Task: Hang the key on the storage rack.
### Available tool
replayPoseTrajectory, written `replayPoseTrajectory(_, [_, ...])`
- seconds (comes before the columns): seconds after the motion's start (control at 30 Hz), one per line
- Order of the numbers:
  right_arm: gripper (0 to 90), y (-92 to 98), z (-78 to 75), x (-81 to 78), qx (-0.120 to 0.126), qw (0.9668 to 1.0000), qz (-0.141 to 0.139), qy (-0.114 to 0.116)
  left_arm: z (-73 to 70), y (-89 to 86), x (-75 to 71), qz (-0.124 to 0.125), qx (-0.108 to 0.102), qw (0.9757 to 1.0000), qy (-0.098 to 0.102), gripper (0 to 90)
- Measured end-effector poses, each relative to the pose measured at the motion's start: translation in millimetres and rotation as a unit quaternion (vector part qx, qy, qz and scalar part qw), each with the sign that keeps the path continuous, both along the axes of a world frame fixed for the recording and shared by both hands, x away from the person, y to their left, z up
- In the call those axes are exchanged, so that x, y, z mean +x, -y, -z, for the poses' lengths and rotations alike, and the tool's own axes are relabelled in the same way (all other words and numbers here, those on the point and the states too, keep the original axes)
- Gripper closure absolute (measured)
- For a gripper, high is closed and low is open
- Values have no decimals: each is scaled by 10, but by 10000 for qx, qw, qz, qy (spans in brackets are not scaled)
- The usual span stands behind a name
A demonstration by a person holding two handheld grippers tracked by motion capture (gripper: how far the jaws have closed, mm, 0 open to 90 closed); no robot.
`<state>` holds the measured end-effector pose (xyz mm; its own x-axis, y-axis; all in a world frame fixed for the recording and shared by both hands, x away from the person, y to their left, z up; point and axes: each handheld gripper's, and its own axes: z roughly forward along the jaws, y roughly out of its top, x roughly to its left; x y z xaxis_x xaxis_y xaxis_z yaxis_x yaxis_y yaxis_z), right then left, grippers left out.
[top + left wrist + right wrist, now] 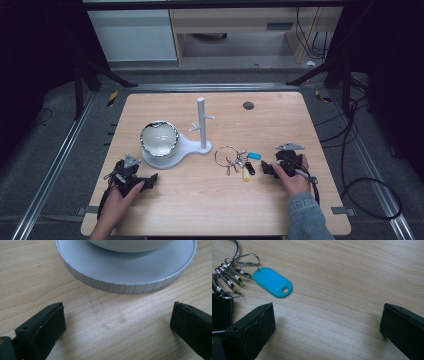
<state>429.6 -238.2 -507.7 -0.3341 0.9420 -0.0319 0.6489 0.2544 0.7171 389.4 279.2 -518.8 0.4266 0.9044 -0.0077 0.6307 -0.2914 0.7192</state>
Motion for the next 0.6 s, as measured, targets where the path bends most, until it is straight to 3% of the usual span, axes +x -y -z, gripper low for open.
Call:
replayPoseTrajectory(0.27, [41, 29, -8, -2, 23, 9999, -142, 22, -3, 35, -10, -5, 3, 10000, -21, 0])
replayPoseTrajectory(0.33, [159, 63, -35, -23, 54, 9998, -167, 48, -8, 52, -3, -29, 11, 10000, -47, 0])
replayPoseTrajectory(0.43, [199, 95, -116, -50, 253, 9994, -215, 20, 0, 68, -2, -19, -16, 10000, -1, 0])
replayPoseTrajectory(0.53, [215, 63, -205, -21, -28, 9993, -364, -94, 0, 63, -12, 24, -17, 10000, -6, 0])
replayPoseTrajectory(0.6, [224, 32, -244, 23, -198, 9978, -564, -303, 0, 61, -16, 39, -14, 10000, -4, 0])
